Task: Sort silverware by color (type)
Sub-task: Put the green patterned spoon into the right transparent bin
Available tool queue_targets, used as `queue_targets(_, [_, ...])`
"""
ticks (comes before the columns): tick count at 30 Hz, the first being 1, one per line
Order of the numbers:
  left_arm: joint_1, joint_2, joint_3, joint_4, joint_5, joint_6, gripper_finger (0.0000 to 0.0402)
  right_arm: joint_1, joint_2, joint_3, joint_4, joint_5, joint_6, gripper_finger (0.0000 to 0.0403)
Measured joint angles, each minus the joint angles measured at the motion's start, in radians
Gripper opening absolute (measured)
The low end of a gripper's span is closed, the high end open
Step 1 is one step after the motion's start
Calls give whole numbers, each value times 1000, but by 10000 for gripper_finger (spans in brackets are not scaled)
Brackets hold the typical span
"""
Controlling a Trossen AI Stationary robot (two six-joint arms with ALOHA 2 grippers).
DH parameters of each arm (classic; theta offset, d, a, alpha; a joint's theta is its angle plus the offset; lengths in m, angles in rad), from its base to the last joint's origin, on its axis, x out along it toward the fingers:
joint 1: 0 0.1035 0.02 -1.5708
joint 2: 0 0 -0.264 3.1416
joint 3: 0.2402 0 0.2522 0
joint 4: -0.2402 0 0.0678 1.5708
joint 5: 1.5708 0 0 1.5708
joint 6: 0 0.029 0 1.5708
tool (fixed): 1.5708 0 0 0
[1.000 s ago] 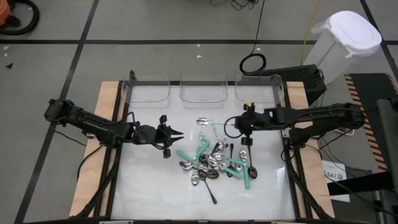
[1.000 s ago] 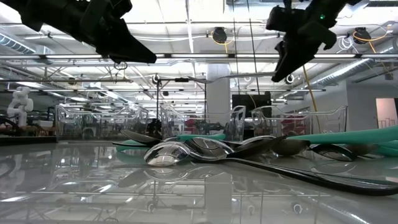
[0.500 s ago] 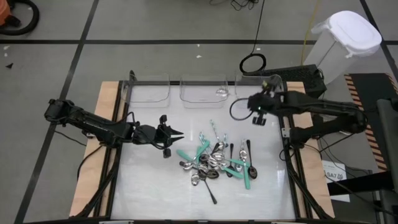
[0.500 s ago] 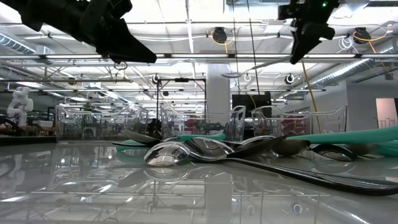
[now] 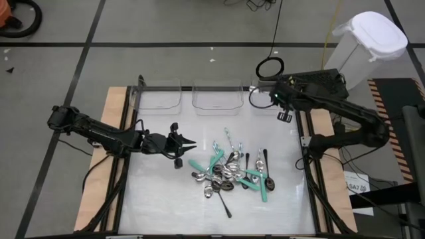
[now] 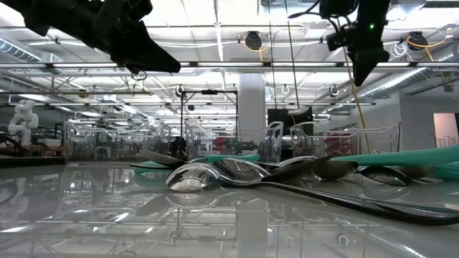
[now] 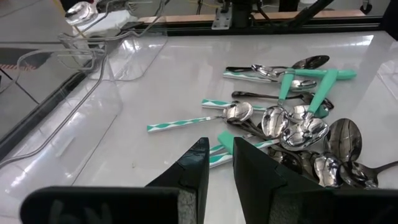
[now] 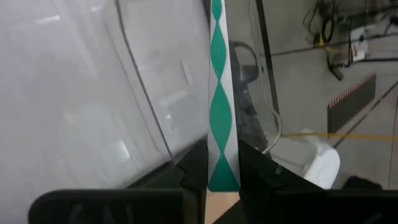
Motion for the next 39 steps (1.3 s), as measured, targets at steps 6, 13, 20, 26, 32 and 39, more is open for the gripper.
queue_targets(6, [0,0,0,0,0,0,74,-79,49,0,-5,0,-21,53])
queue_targets(13, [0,0,0,-3,0,0,74,-128,124,0,-7,-46,-56,56])
queue_targets(20, [0,0,0,-4,0,1,74,-154,194,0,-6,-115,-134,57])
queue_targets(26, [0,0,0,-4,0,1,74,-184,236,-1,-2,-167,-188,61])
queue_targets(32, [0,0,0,-5,0,1,74,-218,273,-1,-2,-166,-186,83])
queue_targets(39, [0,0,0,-5,0,1,74,-237,303,-1,14,-165,-184,98])
